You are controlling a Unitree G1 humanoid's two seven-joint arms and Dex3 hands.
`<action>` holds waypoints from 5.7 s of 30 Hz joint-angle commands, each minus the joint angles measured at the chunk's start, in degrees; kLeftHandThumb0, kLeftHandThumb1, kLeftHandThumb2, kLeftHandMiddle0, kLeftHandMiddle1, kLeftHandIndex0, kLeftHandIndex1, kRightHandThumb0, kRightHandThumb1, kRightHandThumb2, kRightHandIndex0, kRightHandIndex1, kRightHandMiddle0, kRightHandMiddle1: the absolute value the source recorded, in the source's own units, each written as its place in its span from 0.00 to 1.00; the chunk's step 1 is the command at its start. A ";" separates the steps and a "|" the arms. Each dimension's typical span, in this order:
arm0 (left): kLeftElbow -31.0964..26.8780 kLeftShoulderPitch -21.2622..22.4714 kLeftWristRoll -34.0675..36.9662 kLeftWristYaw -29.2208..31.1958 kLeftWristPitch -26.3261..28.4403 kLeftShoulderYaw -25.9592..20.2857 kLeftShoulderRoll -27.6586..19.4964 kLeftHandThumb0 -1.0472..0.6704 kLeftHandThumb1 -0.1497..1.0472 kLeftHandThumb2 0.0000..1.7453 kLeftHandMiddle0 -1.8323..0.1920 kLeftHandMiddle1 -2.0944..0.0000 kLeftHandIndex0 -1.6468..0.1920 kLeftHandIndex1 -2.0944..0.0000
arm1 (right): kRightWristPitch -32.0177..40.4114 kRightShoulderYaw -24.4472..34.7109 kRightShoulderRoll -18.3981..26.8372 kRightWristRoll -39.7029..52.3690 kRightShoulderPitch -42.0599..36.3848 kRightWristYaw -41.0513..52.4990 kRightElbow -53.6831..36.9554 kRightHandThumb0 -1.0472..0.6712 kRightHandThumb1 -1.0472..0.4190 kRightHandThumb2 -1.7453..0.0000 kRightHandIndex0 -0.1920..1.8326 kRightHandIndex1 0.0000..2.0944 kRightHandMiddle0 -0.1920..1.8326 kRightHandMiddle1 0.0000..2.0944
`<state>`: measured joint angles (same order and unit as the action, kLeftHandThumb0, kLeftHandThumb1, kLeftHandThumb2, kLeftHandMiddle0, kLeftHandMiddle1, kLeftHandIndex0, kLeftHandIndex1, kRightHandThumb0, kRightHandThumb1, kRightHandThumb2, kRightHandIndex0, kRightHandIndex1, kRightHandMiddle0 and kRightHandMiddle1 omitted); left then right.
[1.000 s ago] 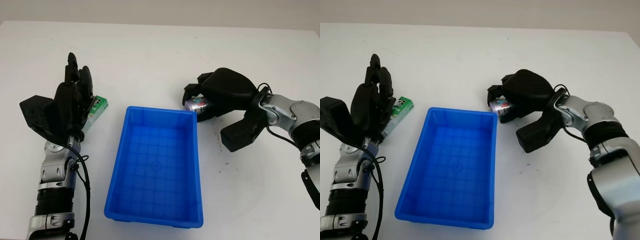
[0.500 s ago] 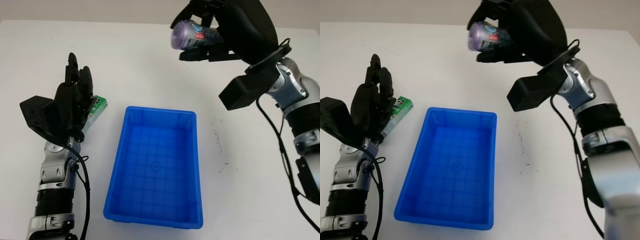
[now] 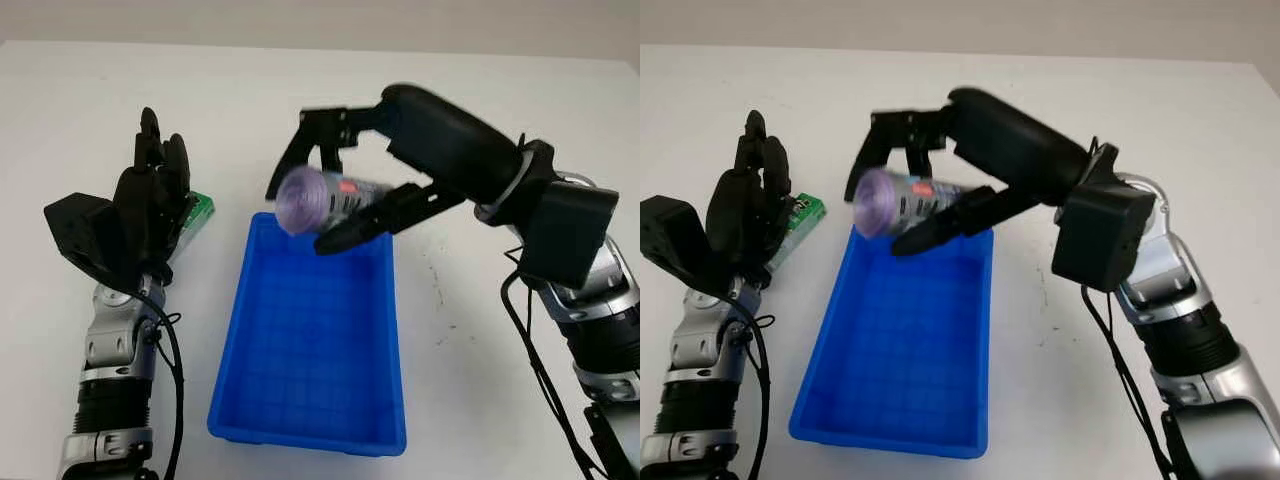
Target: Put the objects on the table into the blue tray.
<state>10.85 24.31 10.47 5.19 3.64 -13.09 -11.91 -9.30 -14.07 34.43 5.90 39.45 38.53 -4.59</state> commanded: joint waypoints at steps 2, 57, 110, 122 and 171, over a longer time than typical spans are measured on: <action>-0.89 -0.96 -0.05 -0.14 0.11 -0.05 0.00 0.16 1.00 0.35 1.00 0.98 1.00 0.99 | -1.17 -1.02 2.82 -3.83 1.17 5.35 -0.34 0.32 0.00 0.96 0.48 1.00 0.38 1.00; -1.01 -0.42 -0.24 0.70 0.98 -0.36 -1.25 0.17 1.00 0.35 1.00 0.98 1.00 0.99 | 15.79 22.03 -17.08 0.02 -6.08 -30.35 23.18 0.20 0.00 0.51 0.00 0.00 0.00 0.00; -12.69 5.16 -87.23 26.78 41.28 41.78 -25.30 0.06 1.00 0.21 0.94 0.97 0.94 0.98 | 14.83 21.98 -16.34 -0.24 -2.10 -24.95 25.46 0.21 0.00 0.47 0.00 0.00 0.00 0.00; -9.65 4.93 -106.42 35.81 33.57 37.29 -22.68 0.33 0.98 0.03 0.62 0.12 0.77 0.67 | 14.99 22.43 -16.58 0.77 -1.11 -23.98 25.83 0.23 0.00 0.47 0.00 0.00 0.00 0.00; -14.10 7.69 -41.02 -3.72 7.50 9.41 -18.92 0.39 1.00 0.25 0.43 0.00 0.67 0.00 | 12.35 22.58 -16.53 1.42 -0.51 -24.47 28.53 0.26 0.00 0.50 0.00 0.00 0.00 0.00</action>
<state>0.54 31.73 -33.79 -0.01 11.98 -1.23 -31.40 3.57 8.00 17.76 7.02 39.46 13.90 24.60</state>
